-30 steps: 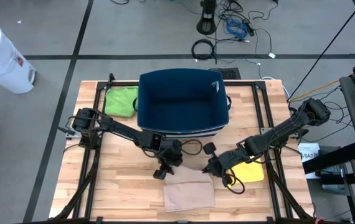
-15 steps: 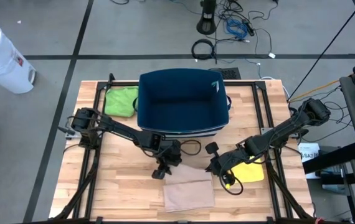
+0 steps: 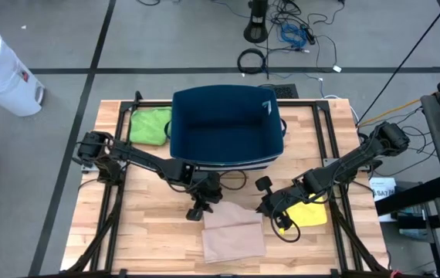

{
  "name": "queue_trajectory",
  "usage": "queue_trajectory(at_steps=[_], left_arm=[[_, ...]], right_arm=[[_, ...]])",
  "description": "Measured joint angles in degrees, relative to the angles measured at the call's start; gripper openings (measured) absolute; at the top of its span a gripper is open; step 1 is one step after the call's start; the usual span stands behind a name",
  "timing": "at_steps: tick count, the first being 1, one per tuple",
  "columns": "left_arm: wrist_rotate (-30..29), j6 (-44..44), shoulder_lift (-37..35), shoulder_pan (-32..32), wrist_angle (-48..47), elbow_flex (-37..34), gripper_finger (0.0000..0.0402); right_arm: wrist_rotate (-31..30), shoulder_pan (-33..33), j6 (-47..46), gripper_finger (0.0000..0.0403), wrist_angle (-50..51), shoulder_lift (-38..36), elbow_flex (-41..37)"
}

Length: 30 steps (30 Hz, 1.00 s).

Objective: Fold towel
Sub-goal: Fold the light brown towel

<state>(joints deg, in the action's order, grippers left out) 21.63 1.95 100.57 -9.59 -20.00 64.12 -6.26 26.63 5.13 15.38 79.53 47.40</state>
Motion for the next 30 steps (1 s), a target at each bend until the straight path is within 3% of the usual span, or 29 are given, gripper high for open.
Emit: queue_trajectory(at_steps=[8, 21, 30], left_arm=[[-2.88, 1.50, -0.50, -4.30, -0.09, 0.02, 0.0040], [-19.38, 4.59, -0.52, -15.49, 0.69, 0.04, 0.0032], [-22.87, 4.37, -0.42, -18.95, 1.43, 0.04, 0.0032]], right_arm=[[0.04, 0.22, 0.00, 0.0000, 0.04, 0.00, 0.00], [0.44, 4.49, -2.96, 0.0000, -1.12, 0.66, 0.00], [6.52, 6.47, -5.85, 0.0004, -10.00, 11.80, 0.00]])
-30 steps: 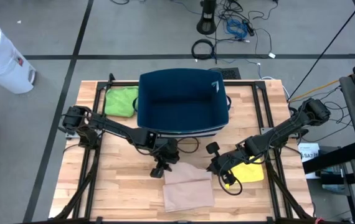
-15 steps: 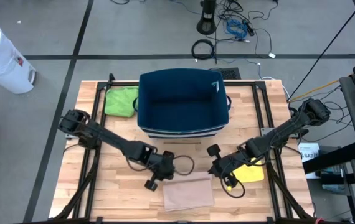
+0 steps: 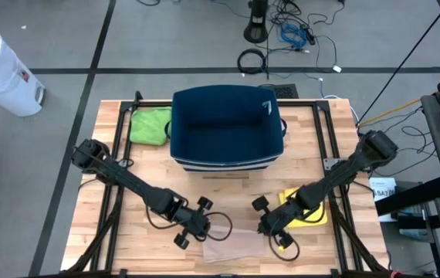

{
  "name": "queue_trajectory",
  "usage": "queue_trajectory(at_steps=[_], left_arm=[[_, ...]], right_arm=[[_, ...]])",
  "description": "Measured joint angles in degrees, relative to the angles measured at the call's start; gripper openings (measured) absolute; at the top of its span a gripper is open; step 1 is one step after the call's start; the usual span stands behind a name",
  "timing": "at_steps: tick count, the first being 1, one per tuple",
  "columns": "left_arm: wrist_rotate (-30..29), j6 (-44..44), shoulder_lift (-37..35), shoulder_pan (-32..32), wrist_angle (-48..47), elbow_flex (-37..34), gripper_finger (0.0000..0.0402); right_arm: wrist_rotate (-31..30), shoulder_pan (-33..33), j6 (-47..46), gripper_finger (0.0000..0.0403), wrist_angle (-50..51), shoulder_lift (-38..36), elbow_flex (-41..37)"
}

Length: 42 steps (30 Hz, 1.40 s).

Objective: Fold towel
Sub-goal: Fold the light brown towel

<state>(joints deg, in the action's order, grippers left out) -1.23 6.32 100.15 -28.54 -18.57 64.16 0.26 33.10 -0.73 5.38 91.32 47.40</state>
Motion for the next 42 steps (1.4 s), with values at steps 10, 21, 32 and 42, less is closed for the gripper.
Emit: queue_trajectory(at_steps=[10, 21, 32, 42], left_arm=[[0.14, -0.07, 2.14, -2.98, 2.77, -0.04, 0.0032], [0.96, -1.26, 5.65, -5.43, 8.13, -0.07, 0.0031], [0.96, -2.50, 5.65, -6.53, 8.74, -0.05, 0.0064], [0.96, -10.24, 5.64, -6.73, 8.74, -0.04, 0.0150]], right_arm=[[1.85, 0.99, -3.15, 0.0058, -1.18, 7.10, -0.07], [1.69, 2.02, -3.37, 0.0109, -3.97, 6.87, -0.04], [1.33, 1.84, -3.53, 0.0112, -7.88, 6.46, -0.02], [1.10, 1.02, -2.91, 0.0112, -13.07, 7.27, 0.01]])
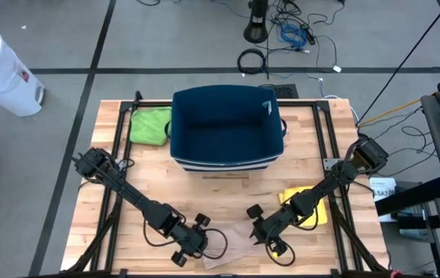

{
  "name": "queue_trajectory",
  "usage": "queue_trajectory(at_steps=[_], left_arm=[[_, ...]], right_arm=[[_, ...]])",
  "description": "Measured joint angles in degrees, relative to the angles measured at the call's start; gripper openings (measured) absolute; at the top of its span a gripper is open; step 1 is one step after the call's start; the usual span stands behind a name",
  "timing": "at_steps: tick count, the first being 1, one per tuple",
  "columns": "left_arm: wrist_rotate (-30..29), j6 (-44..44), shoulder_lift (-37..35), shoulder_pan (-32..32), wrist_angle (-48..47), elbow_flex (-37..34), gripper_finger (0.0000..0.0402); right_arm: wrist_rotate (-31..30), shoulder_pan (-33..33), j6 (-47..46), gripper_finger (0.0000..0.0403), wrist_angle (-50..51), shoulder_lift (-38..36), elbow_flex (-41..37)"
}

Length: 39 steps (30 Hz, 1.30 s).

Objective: Fold towel
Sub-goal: Fold the light brown towel

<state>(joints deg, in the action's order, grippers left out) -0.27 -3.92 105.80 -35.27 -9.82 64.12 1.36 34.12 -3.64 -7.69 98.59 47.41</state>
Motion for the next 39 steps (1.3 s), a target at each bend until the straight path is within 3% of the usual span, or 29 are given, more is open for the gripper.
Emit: queue_trajectory(at_steps=[8, 11, 15, 20, 25, 34, 39], left_arm=[[3.65, -4.62, -0.02, -1.89, -0.61, 0.00, 0.0158], [3.30, -5.10, -0.02, -2.70, -5.23, 0.04, 0.0158], [-4.86, -6.01, -0.02, -3.71, -13.50, 0.04, 0.0159], [-15.88, -2.97, -0.02, -4.75, -12.51, 0.04, 0.0159], [-16.64, -0.39, 0.45, -5.42, -10.60, 0.04, 0.0158], [-25.38, 3.03, 1.33, -7.67, -9.28, 0.02, 0.0158], [-26.38, 3.59, 1.33, -9.23, -8.85, 0.02, 0.0158]], right_arm=[[0.49, 0.01, 0.04, 0.0112, 0.21, 2.53, -0.01], [0.49, 0.01, 0.03, 0.0112, 0.25, 4.06, -0.01], [0.47, 0.01, -0.02, 0.0112, -0.14, 5.28, 0.01], [0.49, 0.01, -0.08, 0.0112, -0.06, 5.10, 0.01], [0.47, 0.01, -0.20, 0.0112, 0.01, 5.09, 0.01], [0.49, -0.04, -0.35, 0.0112, -0.32, 5.09, -0.01], [0.49, -0.04, -0.99, 0.0112, -0.27, 5.06, -0.01]])
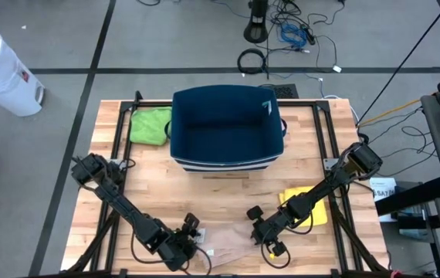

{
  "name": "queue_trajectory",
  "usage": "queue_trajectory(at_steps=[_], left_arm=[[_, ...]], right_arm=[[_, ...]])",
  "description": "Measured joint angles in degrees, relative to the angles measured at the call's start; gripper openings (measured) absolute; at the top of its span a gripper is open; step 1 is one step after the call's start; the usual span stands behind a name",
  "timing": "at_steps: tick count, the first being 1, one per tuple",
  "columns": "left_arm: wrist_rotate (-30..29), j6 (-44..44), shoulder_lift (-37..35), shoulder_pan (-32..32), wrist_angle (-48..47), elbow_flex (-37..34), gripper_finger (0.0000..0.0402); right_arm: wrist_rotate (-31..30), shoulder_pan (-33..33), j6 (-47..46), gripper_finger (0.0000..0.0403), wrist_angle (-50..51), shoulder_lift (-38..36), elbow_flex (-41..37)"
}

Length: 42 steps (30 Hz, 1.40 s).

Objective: Fold towel
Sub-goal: Fold the light brown towel

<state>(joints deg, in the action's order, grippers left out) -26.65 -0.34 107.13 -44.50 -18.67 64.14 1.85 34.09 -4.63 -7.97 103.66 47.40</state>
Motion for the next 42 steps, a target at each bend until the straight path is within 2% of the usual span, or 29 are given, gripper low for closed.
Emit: queue_trajectory(at_steps=[6, 15, 22, 31, 36, 42], left_arm=[[-0.04, -2.23, -0.29, -1.80, -0.10, 0.00, 0.0158], [-3.82, -6.47, -0.50, -1.86, 0.92, 2.62, 0.0158], [3.40, -6.53, 0.99, 0.04, 2.56, 2.62, 0.0158], [3.87, -0.63, 2.19, 0.56, 4.75, 2.60, 0.0157], [5.68, -0.16, 2.23, 0.64, 4.13, 2.60, 0.0127], [4.93, -0.13, 2.27, 1.58, 1.71, 2.60, 0.0083]], right_arm=[[0.00, 0.00, -0.08, 0.0112, 0.00, -0.02, 0.00], [-0.02, -0.02, -0.30, 0.0112, -0.13, -0.02, 0.00], [-0.13, -0.02, -0.73, 0.0112, -0.41, -0.02, 0.00], [-0.24, -0.02, -1.20, 0.0112, -0.42, -0.04, -0.02], [-0.24, -0.02, -1.31, 0.0112, -0.42, -0.04, -0.02], [-0.26, -0.07, -0.89, 0.0112, -0.50, -0.04, -0.02]])
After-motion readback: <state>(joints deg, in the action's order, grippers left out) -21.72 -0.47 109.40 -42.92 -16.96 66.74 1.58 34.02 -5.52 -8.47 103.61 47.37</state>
